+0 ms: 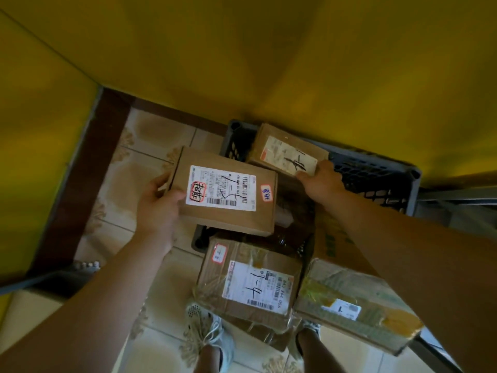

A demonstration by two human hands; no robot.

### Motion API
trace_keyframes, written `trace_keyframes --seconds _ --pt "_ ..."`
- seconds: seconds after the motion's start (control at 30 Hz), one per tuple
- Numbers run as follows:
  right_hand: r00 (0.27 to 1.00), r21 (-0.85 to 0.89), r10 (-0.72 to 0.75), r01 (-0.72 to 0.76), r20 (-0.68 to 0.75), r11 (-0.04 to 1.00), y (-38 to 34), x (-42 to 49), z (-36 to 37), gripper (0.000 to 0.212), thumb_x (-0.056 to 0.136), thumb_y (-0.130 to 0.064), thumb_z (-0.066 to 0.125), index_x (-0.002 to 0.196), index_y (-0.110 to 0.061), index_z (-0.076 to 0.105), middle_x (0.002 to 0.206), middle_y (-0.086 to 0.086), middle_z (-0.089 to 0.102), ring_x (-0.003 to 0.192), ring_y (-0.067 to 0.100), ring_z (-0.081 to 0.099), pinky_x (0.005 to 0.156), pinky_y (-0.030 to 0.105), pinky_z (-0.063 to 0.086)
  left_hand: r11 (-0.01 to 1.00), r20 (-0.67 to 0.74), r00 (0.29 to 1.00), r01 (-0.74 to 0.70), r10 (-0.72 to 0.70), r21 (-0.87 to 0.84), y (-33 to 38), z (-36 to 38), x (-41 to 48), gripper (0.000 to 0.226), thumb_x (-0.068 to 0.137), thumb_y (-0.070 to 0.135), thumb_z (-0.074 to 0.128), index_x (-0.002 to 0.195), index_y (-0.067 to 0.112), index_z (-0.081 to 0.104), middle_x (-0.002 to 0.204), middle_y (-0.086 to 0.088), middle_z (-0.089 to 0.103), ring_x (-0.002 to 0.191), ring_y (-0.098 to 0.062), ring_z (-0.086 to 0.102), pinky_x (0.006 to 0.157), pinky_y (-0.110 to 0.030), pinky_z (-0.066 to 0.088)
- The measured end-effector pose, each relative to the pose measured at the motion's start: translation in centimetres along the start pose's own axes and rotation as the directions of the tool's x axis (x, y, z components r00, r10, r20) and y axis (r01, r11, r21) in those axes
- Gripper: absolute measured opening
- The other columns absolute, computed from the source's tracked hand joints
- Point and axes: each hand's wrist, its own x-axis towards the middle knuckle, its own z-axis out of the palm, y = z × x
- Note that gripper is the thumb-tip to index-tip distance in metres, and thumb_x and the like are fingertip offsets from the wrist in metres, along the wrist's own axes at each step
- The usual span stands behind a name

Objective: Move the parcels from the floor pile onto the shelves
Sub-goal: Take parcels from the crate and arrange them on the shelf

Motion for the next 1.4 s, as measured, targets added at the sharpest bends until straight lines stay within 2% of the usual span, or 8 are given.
trace_keyframes --seconds 0.2,0.3,0.63,0.73,0.87,1.03,1.2,1.4 --pt "0.997 0.145 0.063 -0.056 -0.042 0.988 -0.5 -0.6 -0.3 0.092 0.089 -0.044 0.069 0.155 -0.021 0.008 0.155 0.019 0.019 0.131 0.045 0.038 0.101 0.051 0.046 0.942 -0.092 0.990 0.069 -0.105 -0.330 -0.1 -2.2 -0.5 0.044 0.090 0.007 0.054 0.128 0.029 0.054 0.097 0.003 0.073 0.095 -0.019 0.069 0.081 -0.034 0.053" --pt "0.996 0.187 0.077 -0.069 -0.038 0.980 -1.0 -1.0 -0.5 0.092 0.087 -0.043 0.071 0.153 -0.027 0.009 0.153 0.018 0.020 0.123 0.046 0.043 0.092 0.056 0.052 0.893 -0.064 0.991 0.074 -0.114 -0.445 0.4 -2.2 0.0 0.046 0.091 0.006 0.053 0.131 0.028 0.052 0.105 0.000 0.073 0.102 -0.024 0.069 0.092 -0.040 0.051" --pt "0.985 0.321 0.156 -0.123 -0.077 0.939 -0.7 -0.9 -0.4 0.108 0.082 -0.045 0.077 0.157 -0.019 0.003 0.160 0.014 0.014 0.138 0.042 0.033 0.102 0.049 0.042 0.979 -0.107 0.988 -0.130 0.114 -0.156 1.9 2.2 2.5 0.049 0.094 0.011 0.057 0.137 0.025 0.039 0.102 0.010 0.062 0.092 -0.003 0.062 0.075 -0.020 0.049" --pt "0.983 0.429 0.183 -0.160 -0.013 0.889 -1.1 -1.0 -0.5 0.115 0.066 -0.058 0.081 0.154 -0.011 0.023 0.155 0.012 0.028 0.132 0.037 0.042 0.104 0.046 0.045 0.987 -0.115 0.990 -0.100 0.085 -0.129 1.5 2.5 2.9 0.047 0.094 0.011 0.056 0.137 0.023 0.041 0.111 0.002 0.065 0.096 -0.009 0.064 0.079 -0.026 0.052" --pt "0.989 0.601 0.146 -0.132 0.025 0.788 -1.3 -0.3 -0.3 0.119 0.039 -0.069 0.074 0.143 -0.025 0.038 0.140 0.008 0.046 0.114 0.033 0.055 0.095 0.051 0.051 0.985 -0.163 0.987 -0.019 -0.009 -0.172 1.1 2.1 3.4 0.043 0.096 0.010 0.053 0.135 0.025 0.042 0.101 0.006 0.065 0.095 -0.011 0.063 0.084 -0.032 0.052" --pt "0.985 0.694 0.130 -0.170 0.110 0.700 -1.8 -1.0 -0.2 0.076 0.084 -0.048 0.070 0.144 -0.034 0.025 0.132 0.003 0.048 0.116 0.032 0.051 0.097 0.055 0.043 0.984 -0.166 0.985 0.024 -0.054 -0.176 0.7 1.5 3.8 0.043 0.097 0.012 0.051 0.135 0.029 0.042 0.100 0.006 0.065 0.097 -0.015 0.064 0.089 -0.038 0.052" --pt "0.998 0.700 0.063 -0.039 -0.009 0.713 -1.5 -2.2 -0.8 0.073 0.090 -0.036 0.068 0.151 -0.035 0.027 0.141 -0.001 0.048 0.111 0.022 0.051 0.087 0.042 0.045 0.988 -0.112 0.993 0.008 -0.025 -0.157 1.2 0.7 3.3 0.045 0.097 0.012 0.051 0.136 0.032 0.043 0.103 0.008 0.067 0.098 -0.012 0.064 0.092 -0.038 0.050" --pt "0.976 0.592 -0.049 0.168 -0.212 0.788 -1.7 -7.3 -4.6 0.078 0.087 -0.028 0.073 0.153 -0.030 0.030 0.144 0.005 0.049 0.123 0.028 0.053 0.101 0.046 0.050 0.989 0.016 0.991 -0.131 0.132 -0.062 4.0 -1.6 0.2 0.059 0.096 0.007 0.047 0.144 0.040 0.035 0.115 0.011 0.064 0.104 -0.007 0.059 0.099 -0.041 0.044"
